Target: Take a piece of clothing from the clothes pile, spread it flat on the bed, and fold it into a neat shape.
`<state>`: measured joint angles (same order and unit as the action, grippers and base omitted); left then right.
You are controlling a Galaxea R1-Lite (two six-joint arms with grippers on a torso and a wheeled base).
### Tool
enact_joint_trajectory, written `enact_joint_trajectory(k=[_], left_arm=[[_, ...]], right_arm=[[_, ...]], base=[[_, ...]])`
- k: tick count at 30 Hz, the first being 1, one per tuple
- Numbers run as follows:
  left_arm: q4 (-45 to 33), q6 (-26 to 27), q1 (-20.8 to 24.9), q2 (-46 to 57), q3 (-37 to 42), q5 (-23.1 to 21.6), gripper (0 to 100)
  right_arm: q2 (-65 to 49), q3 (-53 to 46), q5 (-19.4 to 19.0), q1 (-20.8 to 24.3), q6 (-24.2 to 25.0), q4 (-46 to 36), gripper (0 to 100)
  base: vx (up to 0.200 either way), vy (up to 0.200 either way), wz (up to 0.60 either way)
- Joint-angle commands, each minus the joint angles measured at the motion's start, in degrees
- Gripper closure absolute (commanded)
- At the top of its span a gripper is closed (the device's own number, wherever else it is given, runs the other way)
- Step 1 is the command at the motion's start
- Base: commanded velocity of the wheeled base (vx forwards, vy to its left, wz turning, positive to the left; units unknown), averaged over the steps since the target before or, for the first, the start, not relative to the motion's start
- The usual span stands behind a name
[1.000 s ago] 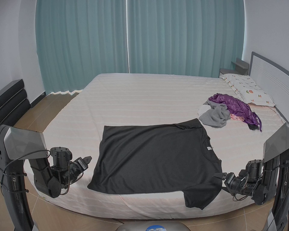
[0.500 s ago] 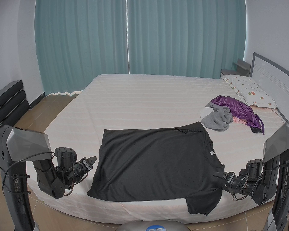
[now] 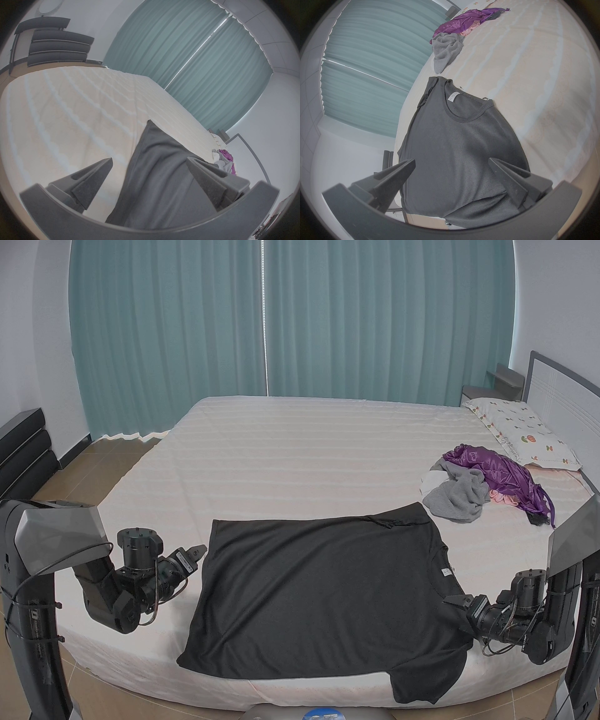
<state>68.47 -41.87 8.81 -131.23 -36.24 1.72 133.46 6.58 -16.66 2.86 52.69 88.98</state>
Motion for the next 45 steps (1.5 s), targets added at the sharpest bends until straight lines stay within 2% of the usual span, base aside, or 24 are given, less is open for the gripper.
enact_joint_trajectory(k=[1, 8, 13, 16, 22, 29, 43, 44, 45], left_arm=[[-12.8, 0.0, -1.2, -3.3, -15.9, -4.2, 0], [-25.1, 1.0, -1.9, -13.5, -37.8, -12.4, 0], [-32.3, 1.3, -1.9, -21.0, -53.1, -12.5, 0], [-34.2, 1.8, -2.3, -24.7, -59.6, -11.7, 0], [-36.4, 2.6, -3.6, -26.8, -64.5, -11.1, 0], [-43.8, 3.7, -3.6, -32.5, -77.1, -8.1, 0], [-44.9, 3.8, -3.5, -33.7, -78.3, -8.4, 0], [-44.9, 3.8, -3.5, -33.7, -78.3, -8.4, 100], [-44.9, 3.8, -3.5, -33.7, -78.3, -8.4, 100]], right_arm=[[0.0, 0.0, 0.0, 0.0, 0.1, 0.8, 0], [-0.2, -0.2, -1.3, -0.1, 0.3, 0.8, 0], [-0.2, -0.4, -2.1, -0.1, 0.3, 0.8, 0], [-0.3, -0.5, -2.1, -0.1, 0.3, 0.8, 0], [-0.2, -0.5, -2.1, 0.0, 0.2, 0.8, 0], [-0.3, -0.7, -2.1, 0.0, 0.2, 0.8, 0], [-0.2, -0.7, -2.1, 0.1, 0.2, 0.8, 0], [-0.2, -0.7, -2.1, 0.1, 0.2, 0.8, 0], [-0.2, -0.7, -2.1, 0.1, 0.2, 0.8, 0]], base=[[0.000, 0.000, 0.00], [0.000, 0.000, 0.00], [0.000, 0.000, 0.00], [0.000, 0.000, 0.00], [0.000, 0.000, 0.00], [0.000, 0.000, 0.00], [0.000, 0.000, 0.00], [0.000, 0.000, 0.00], [0.000, 0.000, 0.00]])
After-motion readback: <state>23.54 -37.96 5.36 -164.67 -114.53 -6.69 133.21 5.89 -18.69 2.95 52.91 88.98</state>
